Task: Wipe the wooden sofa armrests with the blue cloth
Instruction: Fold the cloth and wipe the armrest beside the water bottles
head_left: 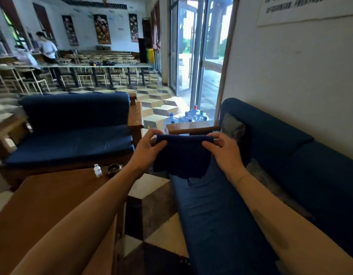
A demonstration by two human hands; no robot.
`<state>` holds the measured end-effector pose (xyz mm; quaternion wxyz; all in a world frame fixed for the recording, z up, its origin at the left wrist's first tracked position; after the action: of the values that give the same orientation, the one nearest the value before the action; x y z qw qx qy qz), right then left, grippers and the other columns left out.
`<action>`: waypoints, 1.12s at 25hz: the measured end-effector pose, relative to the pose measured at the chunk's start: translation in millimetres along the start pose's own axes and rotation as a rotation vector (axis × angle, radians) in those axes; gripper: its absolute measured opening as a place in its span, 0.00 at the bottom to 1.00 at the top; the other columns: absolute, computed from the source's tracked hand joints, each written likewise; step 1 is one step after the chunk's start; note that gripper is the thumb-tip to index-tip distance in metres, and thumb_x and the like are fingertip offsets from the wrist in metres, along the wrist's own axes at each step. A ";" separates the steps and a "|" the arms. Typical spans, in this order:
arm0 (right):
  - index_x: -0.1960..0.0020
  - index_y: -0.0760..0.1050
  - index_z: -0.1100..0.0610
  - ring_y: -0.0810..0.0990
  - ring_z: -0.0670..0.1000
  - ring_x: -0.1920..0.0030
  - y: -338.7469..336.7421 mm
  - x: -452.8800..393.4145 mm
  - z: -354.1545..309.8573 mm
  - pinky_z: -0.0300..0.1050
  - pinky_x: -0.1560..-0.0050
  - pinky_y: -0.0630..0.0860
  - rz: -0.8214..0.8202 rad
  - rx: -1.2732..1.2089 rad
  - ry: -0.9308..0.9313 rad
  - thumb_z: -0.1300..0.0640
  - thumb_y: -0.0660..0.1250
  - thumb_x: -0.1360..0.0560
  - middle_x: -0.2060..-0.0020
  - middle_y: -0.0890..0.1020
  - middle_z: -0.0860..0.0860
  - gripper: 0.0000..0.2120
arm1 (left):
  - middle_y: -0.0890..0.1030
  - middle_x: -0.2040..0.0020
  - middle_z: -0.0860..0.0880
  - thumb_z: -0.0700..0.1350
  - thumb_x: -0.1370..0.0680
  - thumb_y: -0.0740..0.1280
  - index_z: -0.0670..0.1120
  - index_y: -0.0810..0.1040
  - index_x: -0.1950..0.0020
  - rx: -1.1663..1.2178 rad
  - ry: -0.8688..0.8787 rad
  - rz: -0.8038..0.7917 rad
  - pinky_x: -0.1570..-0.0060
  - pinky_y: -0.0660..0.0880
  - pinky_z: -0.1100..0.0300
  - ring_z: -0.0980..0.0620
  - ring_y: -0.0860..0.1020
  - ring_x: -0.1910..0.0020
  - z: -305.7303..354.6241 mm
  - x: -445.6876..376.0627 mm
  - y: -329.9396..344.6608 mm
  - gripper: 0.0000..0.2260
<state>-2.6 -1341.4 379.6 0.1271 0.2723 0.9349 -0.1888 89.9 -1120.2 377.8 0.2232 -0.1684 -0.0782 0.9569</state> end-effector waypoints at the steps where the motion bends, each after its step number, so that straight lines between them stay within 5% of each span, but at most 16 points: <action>1: 0.47 0.79 0.53 0.83 0.49 0.50 14.2 -10.4 1.4 0.49 0.46 0.81 -0.024 -0.014 -0.009 0.60 0.71 0.24 0.52 0.84 0.50 0.07 | 0.80 0.47 0.51 0.41 0.17 0.62 0.47 0.71 0.41 -0.013 -0.006 0.015 0.58 0.78 0.65 0.54 0.79 0.49 -6.0 -5.5 -9.9 0.06; 5: 0.51 0.77 0.47 0.82 0.47 0.51 59.7 -53.2 8.4 0.51 0.47 0.82 -0.082 -0.029 -0.046 0.60 0.71 0.24 0.53 0.83 0.47 0.08 | 0.80 0.46 0.51 0.43 0.17 0.62 0.51 0.71 0.42 -0.048 -0.041 0.110 0.62 0.77 0.67 0.54 0.80 0.49 -30.9 -36.2 -42.5 0.05; 9: 0.44 0.78 0.52 0.82 0.51 0.47 98.0 -112.0 26.4 0.53 0.44 0.81 -0.120 -0.039 -0.076 0.58 0.70 0.23 0.48 0.83 0.50 0.08 | 0.80 0.45 0.49 0.44 0.17 0.61 0.50 0.71 0.41 -0.058 -0.061 0.191 0.64 0.77 0.68 0.52 0.80 0.50 -56.0 -79.8 -62.5 0.05; 19: 0.44 0.77 0.50 0.83 0.54 0.45 153.3 -265.7 73.8 0.59 0.40 0.79 -0.180 -0.096 -0.034 0.56 0.71 0.24 0.46 0.84 0.54 0.09 | 0.78 0.40 0.47 0.44 0.17 0.62 0.55 0.70 0.44 -0.087 -0.113 0.286 0.45 0.79 0.50 0.46 0.78 0.42 -109.4 -221.2 -81.7 0.06; 28: 0.46 0.77 0.49 0.83 0.53 0.44 200.3 -358.2 120.1 0.54 0.42 0.81 -0.192 -0.135 0.018 0.58 0.71 0.24 0.46 0.84 0.54 0.08 | 0.79 0.42 0.47 0.44 0.18 0.63 0.51 0.71 0.40 -0.064 -0.150 0.295 0.54 0.77 0.59 0.50 0.79 0.46 -174.8 -322.2 -96.7 0.07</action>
<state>418.7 -1401.0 337.0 0.1182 0.1738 0.9684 -0.1341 462.9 -1167.4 329.3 0.0682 -0.1131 -0.0996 0.9862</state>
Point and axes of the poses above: each hand's wrist, its own x-axis away from the middle knuckle, its own y-axis out of the palm, z = x × y, the point moved 7 cm from there along -x, towards the middle knuckle
